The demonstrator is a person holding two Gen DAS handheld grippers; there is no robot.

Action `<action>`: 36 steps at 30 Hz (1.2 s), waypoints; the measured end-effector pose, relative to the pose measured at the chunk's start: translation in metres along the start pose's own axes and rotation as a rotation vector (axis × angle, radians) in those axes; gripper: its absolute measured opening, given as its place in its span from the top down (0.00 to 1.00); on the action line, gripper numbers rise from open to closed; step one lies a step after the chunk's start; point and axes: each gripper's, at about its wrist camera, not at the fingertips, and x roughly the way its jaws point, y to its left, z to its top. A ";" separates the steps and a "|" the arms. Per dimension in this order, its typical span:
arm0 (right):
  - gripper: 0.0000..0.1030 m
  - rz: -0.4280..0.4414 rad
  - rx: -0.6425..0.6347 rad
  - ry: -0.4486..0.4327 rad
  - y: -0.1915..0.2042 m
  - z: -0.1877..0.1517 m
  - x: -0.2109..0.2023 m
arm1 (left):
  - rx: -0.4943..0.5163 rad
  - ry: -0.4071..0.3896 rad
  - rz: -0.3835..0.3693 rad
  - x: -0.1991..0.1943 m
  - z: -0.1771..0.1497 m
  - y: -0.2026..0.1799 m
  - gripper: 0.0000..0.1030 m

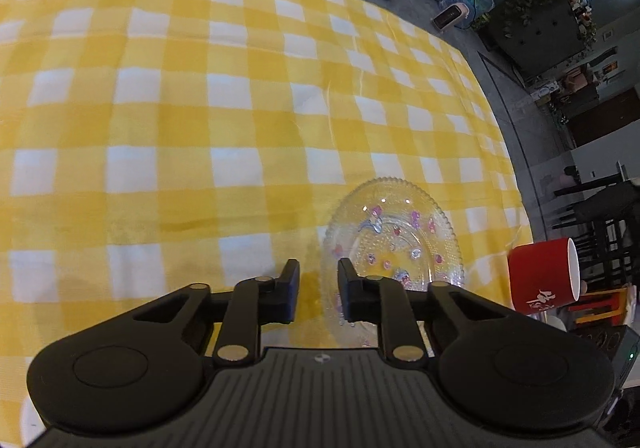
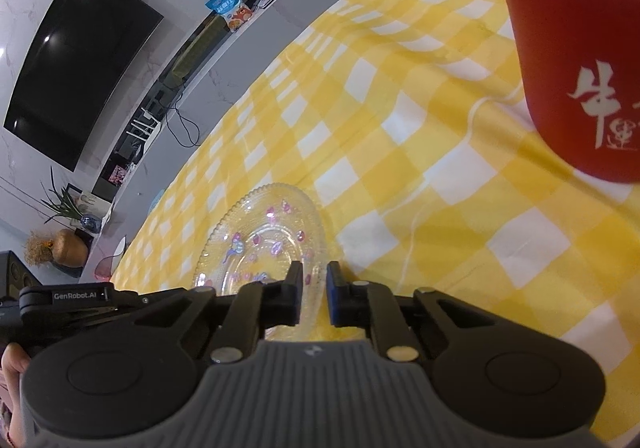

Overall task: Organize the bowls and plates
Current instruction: 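Close both grippers on the rim of the clear glass plate, then lift the glass plate with both grippers and carry it toward the sticker plate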

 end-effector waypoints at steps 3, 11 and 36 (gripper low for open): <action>0.94 0.001 0.007 -0.002 -0.002 0.000 0.000 | -0.010 0.006 0.001 0.004 -0.001 -0.002 0.87; 0.94 -0.012 0.024 0.003 0.000 -0.001 -0.002 | -0.025 0.009 0.018 0.003 -0.006 -0.005 0.90; 0.94 -0.025 0.082 0.034 0.002 -0.022 -0.076 | 0.027 0.069 -0.024 -0.026 -0.041 -0.039 0.90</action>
